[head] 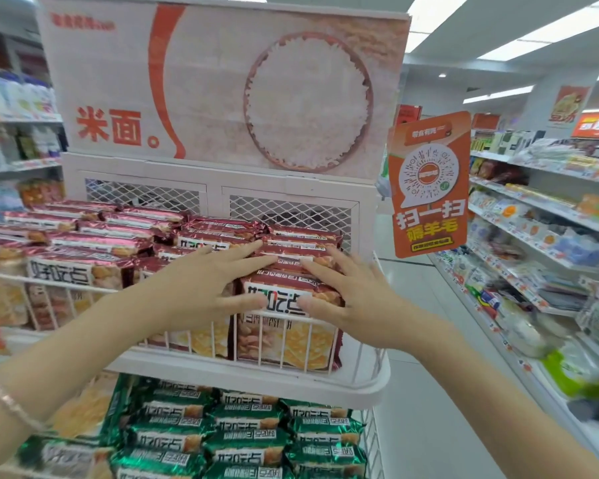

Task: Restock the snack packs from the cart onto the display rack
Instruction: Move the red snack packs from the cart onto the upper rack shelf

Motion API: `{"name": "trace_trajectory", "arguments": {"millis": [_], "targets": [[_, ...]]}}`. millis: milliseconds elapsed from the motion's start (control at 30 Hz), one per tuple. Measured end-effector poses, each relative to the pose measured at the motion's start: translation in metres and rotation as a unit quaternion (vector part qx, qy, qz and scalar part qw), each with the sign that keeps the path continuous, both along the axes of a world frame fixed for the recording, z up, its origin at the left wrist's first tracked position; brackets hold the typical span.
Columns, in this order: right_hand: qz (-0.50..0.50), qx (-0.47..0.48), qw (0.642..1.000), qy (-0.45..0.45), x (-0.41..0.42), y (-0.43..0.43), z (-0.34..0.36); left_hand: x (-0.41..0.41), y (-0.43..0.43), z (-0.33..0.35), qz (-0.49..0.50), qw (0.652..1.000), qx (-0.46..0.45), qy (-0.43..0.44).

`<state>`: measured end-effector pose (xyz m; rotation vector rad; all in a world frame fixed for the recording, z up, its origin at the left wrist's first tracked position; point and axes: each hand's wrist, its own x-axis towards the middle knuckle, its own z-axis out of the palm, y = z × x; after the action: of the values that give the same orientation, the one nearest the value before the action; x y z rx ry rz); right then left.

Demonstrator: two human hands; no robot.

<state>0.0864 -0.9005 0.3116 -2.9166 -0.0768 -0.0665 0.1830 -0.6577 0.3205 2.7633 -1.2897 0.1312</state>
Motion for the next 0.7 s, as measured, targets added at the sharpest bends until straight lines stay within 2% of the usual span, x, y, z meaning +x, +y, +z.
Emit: {"name": "trace_trajectory", "arguments": {"millis": [67, 100, 200, 333, 433, 567, 633, 700], "targets": [[-0.005, -0.129, 0.989, -0.071, -0.004, 0.013, -0.004, -0.005, 0.001, -0.005, 0.012, 0.996, 0.034, -0.076], [0.015, -0.142, 0.987, -0.081, -0.005, 0.022, -0.006, -0.004, 0.003, -0.008, 0.032, 0.994, 0.046, -0.098], [0.075, -0.125, 0.986, -0.075, 0.001, 0.042, -0.012, 0.000, 0.010, -0.016, 0.046, 0.993, 0.035, -0.101], [0.084, -0.127, 0.986, -0.065, 0.001, 0.039, -0.010, 0.003, 0.009, -0.019, 0.038, 0.995, 0.008, -0.097], [0.060, -0.130, 0.989, -0.025, -0.004, 0.034, 0.000, 0.001, 0.024, -0.018, 0.053, 0.992, -0.017, -0.115], [0.022, -0.210, 0.976, -0.053, 0.009, 0.056, 0.003, 0.013, 0.071, -0.020, 0.143, 0.979, -0.024, -0.143], [0.036, -0.197, 0.979, -0.036, 0.018, 0.074, -0.003, 0.020, 0.087, -0.028, 0.163, 0.979, -0.002, -0.123], [0.037, -0.194, 0.980, -0.037, 0.025, 0.084, -0.005, 0.026, 0.089, -0.038, 0.160, 0.980, -0.027, -0.113]]}}
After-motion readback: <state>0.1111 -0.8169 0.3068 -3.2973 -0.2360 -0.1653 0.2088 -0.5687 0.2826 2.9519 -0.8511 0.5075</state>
